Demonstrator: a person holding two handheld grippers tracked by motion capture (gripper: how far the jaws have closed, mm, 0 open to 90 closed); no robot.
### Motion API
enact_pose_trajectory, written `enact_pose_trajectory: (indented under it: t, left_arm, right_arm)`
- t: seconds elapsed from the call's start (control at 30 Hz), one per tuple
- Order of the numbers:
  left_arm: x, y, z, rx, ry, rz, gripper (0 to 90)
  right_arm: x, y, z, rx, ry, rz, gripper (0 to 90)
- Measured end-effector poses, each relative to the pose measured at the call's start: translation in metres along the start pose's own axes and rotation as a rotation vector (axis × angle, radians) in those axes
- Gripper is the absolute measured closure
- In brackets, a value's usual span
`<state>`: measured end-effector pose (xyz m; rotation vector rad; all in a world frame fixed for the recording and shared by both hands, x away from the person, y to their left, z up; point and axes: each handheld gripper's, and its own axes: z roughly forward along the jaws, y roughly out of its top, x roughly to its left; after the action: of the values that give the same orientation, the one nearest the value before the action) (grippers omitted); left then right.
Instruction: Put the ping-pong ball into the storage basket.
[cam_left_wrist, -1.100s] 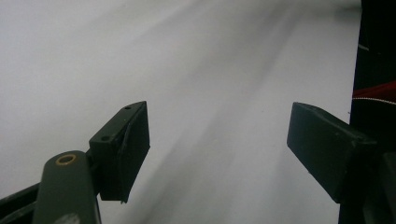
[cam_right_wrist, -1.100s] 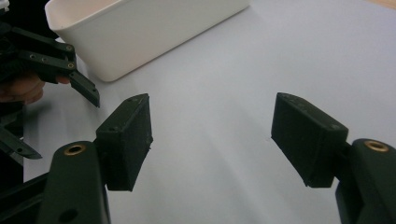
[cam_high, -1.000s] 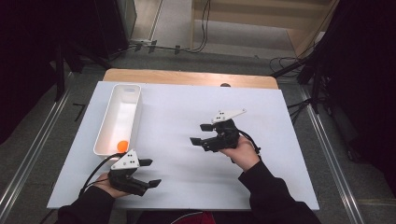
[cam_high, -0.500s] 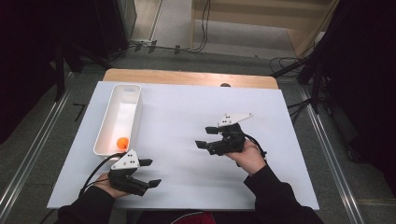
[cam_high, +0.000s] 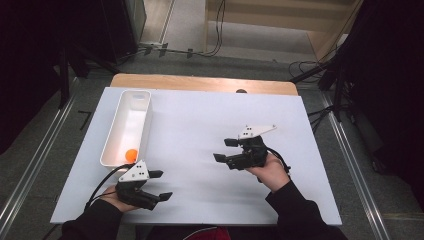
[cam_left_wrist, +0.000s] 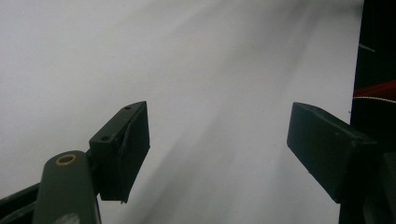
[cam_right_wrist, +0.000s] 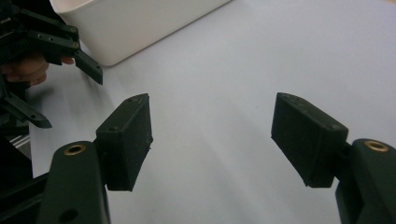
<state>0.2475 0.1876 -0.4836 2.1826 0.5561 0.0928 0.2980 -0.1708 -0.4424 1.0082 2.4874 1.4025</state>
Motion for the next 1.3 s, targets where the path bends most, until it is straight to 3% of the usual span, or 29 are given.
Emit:
enact_pose_trajectory:
  t: [0.33,0.77,1.3]
  left_arm:
    - [0.000,0.000,0.000,-0.002,0.003,0.002,21.5]
    - [0.000,0.000,0.000,-0.001,0.004,0.003,21.5]
    - [0.000,0.000,0.000,0.000,0.004,0.000,21.5]
  right_arm:
    - [0.000,-0.010,-0.014,-0.021,-0.014,0.004,27.5]
    - [0.000,-0.025,-0.024,-0.005,-0.043,0.004,27.5]
    - [0.002,-0.042,-0.037,0.002,-0.043,0.009,27.5]
